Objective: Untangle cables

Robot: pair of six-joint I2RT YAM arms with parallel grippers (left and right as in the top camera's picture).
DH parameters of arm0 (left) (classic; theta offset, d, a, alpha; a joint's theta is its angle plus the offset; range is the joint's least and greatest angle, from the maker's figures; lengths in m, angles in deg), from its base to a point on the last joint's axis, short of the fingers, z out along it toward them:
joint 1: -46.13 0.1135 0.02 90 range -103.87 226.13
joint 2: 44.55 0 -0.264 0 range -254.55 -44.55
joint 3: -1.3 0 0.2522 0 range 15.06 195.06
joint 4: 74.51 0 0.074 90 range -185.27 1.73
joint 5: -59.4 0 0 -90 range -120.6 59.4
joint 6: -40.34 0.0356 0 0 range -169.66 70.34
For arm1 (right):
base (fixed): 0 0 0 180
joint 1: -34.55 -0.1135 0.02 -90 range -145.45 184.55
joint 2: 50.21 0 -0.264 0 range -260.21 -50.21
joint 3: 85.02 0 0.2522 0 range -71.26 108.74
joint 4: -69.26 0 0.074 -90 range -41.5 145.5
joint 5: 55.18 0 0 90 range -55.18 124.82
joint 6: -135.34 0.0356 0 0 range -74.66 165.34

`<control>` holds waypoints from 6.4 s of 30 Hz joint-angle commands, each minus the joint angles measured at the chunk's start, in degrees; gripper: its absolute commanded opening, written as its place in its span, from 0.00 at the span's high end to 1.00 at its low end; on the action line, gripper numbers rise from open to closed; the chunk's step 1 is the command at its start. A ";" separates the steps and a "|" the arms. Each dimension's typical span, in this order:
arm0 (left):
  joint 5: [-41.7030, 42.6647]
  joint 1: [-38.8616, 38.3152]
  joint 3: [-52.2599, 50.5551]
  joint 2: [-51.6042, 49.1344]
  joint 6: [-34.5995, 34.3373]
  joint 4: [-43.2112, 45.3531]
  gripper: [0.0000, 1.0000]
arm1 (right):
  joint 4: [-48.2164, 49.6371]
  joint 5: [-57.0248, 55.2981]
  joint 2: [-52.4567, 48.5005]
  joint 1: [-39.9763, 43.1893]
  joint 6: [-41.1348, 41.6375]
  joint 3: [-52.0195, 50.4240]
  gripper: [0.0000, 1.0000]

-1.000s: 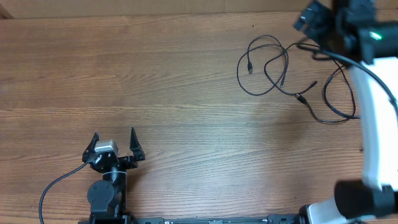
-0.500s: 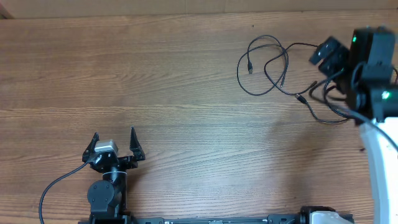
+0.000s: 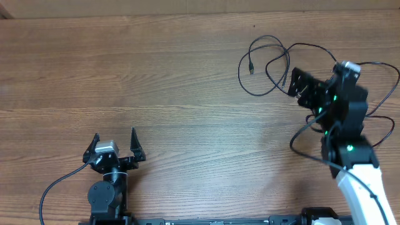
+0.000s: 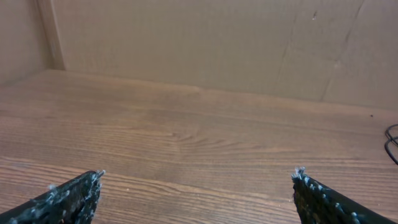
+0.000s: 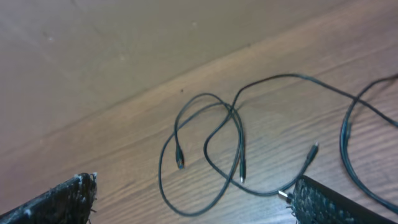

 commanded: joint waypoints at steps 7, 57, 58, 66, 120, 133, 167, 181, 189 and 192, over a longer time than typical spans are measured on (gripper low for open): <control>0.26 0.33 -0.22 0.61 0.87 0.00 0.00 | 9.68 1.53 9.73 -0.28 -2.38 -16.20 0.00; 0.26 0.33 -0.22 0.61 0.85 0.00 0.01 | 5.84 9.01 58.77 -0.17 -23.12 -40.96 0.00; 0.26 0.33 -0.22 0.61 0.87 -0.02 0.00 | 5.84 9.01 58.77 -0.17 -23.12 -40.96 0.00; 0.26 0.33 -0.22 0.61 0.87 0.00 0.01 | 5.86 9.01 58.77 -0.17 -23.12 -40.96 0.00; 0.26 0.33 -0.22 0.61 0.87 0.00 0.00 | 5.77 9.01 58.73 -0.17 -23.12 -40.94 0.00; 0.26 0.33 -0.22 0.61 0.85 0.00 0.01 | 5.77 9.01 58.73 -0.17 -23.10 -40.94 0.00; 0.26 0.33 -0.22 0.61 0.87 -0.02 0.00 | 5.77 9.03 58.73 -0.17 -23.10 -40.94 0.00; 0.26 0.33 -0.22 0.61 0.87 -0.02 0.01 | 5.77 9.01 58.73 -0.17 -23.10 -40.94 0.00; 0.26 0.33 -0.22 0.61 0.87 0.00 0.01 | 5.77 9.01 58.73 -0.17 -23.10 -40.94 0.00; 0.26 0.33 -0.22 0.61 0.87 0.00 0.00 | 5.77 9.01 58.73 -0.17 -23.10 -40.94 0.00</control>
